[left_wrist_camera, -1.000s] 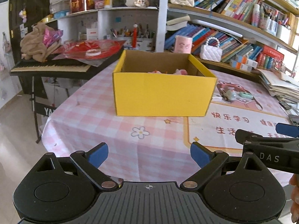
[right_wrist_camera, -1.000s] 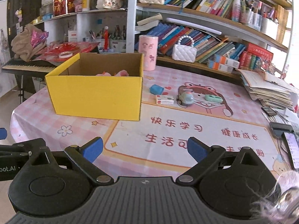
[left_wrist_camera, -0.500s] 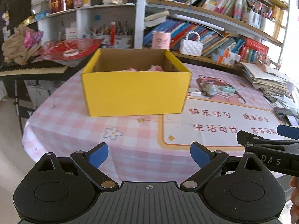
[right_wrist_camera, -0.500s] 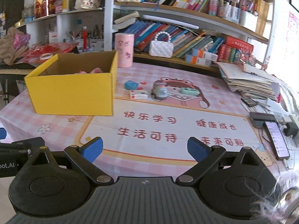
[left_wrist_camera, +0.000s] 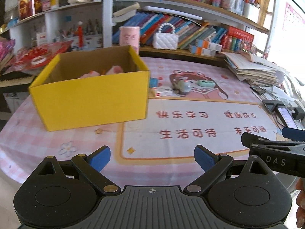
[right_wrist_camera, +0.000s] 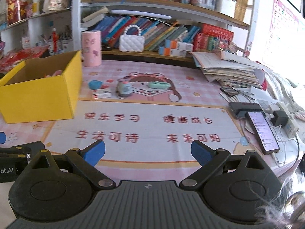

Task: Organize objects
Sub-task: 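Withdraw both tools from the box back over the table, then grasp the grey-purple toy with the left gripper while the right gripper grasps the mint-green toy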

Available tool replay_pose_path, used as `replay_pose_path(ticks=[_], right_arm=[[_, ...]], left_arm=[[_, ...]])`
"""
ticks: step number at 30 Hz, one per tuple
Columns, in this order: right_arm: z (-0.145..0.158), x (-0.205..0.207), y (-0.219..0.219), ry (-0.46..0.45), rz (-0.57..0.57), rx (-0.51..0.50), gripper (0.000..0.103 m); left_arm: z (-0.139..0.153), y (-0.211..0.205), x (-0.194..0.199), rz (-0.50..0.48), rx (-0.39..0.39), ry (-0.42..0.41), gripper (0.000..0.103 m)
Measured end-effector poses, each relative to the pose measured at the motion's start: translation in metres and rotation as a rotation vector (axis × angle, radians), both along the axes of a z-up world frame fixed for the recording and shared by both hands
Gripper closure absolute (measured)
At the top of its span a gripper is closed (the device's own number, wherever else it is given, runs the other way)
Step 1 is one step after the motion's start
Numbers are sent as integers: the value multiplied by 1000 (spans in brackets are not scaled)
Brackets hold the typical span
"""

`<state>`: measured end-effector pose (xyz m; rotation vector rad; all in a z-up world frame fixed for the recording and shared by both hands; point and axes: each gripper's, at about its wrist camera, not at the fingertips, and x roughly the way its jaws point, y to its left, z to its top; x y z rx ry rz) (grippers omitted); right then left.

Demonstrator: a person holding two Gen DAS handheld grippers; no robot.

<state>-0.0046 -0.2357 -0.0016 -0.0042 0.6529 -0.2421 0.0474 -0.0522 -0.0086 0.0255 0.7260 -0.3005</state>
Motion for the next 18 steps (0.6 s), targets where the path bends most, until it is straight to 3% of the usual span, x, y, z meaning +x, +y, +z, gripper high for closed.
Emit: replay_pose_path(ticks=[18], right_arm=[[-12, 79, -93, 58, 44, 27, 8]], left_arm=[[-11, -90, 65, 25, 13, 36, 7]])
